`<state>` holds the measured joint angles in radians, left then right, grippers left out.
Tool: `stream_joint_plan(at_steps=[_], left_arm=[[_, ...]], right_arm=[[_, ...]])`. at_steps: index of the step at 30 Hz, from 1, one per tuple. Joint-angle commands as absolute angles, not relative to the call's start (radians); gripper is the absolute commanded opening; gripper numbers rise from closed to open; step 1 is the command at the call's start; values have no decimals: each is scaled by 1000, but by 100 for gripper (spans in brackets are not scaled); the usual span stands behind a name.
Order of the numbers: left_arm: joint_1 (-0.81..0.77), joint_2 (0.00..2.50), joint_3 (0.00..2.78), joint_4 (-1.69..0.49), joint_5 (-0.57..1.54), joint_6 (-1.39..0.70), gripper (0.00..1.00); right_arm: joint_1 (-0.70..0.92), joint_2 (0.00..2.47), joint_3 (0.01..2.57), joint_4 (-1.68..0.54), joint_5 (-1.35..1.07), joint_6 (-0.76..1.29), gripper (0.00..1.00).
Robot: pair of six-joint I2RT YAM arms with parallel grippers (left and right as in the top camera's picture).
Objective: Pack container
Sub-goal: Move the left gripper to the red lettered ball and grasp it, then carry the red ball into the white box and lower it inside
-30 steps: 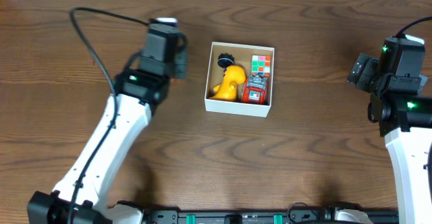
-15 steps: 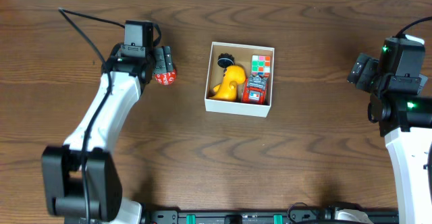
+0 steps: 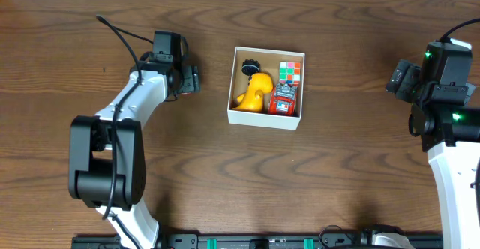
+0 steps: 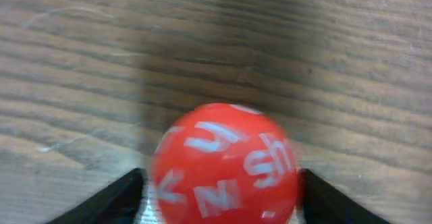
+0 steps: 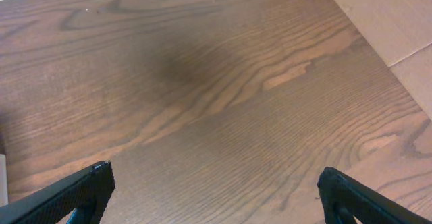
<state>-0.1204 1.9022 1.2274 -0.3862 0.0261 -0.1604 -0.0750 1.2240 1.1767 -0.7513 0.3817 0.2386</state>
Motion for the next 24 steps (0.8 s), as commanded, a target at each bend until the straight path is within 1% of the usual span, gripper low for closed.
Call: stream_joint_plan(at_steps=[1,4,6,7,8,12,18,24], left_arm=[[-118,1908,1233,-390,27,-155,50],[-118,1908,1233,-388,27,-155,29],[-118,1906,1233,-390,28,-155,13],[-118,1901,1233,-392,27,-155,7],[-118,1895,1233,-395,27,-155,6],[-118,1835,1236,-395,27,-155,6],[-138,1644,1236,-414,29,-155,6],[-223,1452,1236,-401,183,-155,6]], right_arm=[[-80,1223,1179,-753,388,254,99],[-80,1223,1179,-752,388,254,99],[-80,1223,1179,-752,388,254,99],[-80,1223,1179,-753,388,254,99],[-80,1223,1179,-752,388,254,99],[-80,1223,1179,-753,388,254,99],[-80,1223,1179,-752,388,254,99],[-80,1223,1179,-753,388,254,99]])
